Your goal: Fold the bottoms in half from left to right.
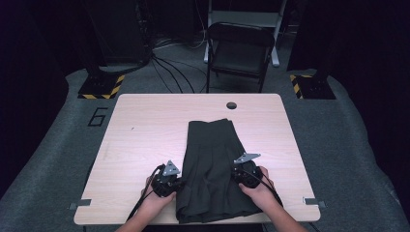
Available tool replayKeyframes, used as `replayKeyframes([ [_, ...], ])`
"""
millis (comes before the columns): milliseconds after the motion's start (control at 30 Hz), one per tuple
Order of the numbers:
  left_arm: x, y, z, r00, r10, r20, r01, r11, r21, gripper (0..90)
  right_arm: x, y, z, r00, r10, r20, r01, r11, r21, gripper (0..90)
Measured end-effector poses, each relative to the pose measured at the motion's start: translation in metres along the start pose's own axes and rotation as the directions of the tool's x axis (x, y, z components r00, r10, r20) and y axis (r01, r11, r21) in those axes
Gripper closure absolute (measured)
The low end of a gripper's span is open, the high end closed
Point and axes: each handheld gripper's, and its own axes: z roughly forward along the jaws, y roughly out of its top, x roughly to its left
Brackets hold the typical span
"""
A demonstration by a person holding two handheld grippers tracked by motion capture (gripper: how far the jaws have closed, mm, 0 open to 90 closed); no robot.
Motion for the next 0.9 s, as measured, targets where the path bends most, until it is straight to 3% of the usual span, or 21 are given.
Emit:
replayKeyframes([
  [33, 0.001, -0.001, -0.001, 0.9996, -0.025, 0.015, 0.025, 0.9997, 0.005, 87.4, 0.001, 0.001, 0.001, 0.9998, -0.018, 0.009, 0.018, 1.0, -0.006, 84.4],
  [133, 0.006, -0.002, -0.003, 0.9988, -0.048, 0.013, 0.048, 0.9989, -0.002, 87.7, 0.005, 0.004, 0.004, 0.9991, -0.037, 0.022, 0.037, 0.999, -0.011, 88.1],
  [267, 0.018, -0.002, -0.009, 0.996, -0.088, -0.018, 0.088, 0.9961, -0.009, 87.7, 0.005, 0.014, 0.01, 0.9989, -0.046, -0.005, 0.046, 0.999, 0.003, 88.4],
  [433, 0.032, -0.006, -0.015, 0.9872, -0.15, -0.052, 0.15, 0.9886, -0.01, 87.7, 0.007, 0.026, 0.022, 0.9989, -0.003, -0.046, 0.002, 1.0, -0.018, 88.4],
  [533, 0.037, -0.008, -0.018, 0.9826, -0.182, -0.036, 0.182, 0.9832, -0.014, 87.6, 0.01, 0.028, 0.025, 0.9983, 0.01, -0.057, -0.012, 1.0, -0.024, 88.3],
  [700, 0.034, -0.007, -0.023, 0.9878, -0.154, -0.026, 0.153, 0.9875, -0.041, 86.5, 0.011, 0.026, 0.021, 0.9986, -0.003, -0.053, 0.003, 1.0, -0.016, 80.9],
  [800, 0.032, -0.006, -0.025, 0.9892, -0.146, -0.018, 0.144, 0.9875, -0.064, 81.7, 0.012, 0.024, 0.015, 0.998, 0.015, -0.061, -0.017, 0.999, -0.029, 73.0],
  [900, 0.03, -0.003, -0.028, 0.9865, -0.164, 0.002, 0.163, 0.9815, -0.1, 71.7, 0.013, 0.023, 0.006, 0.9986, 0.013, -0.051, -0.016, 0.998, -0.053, 67.5],
])
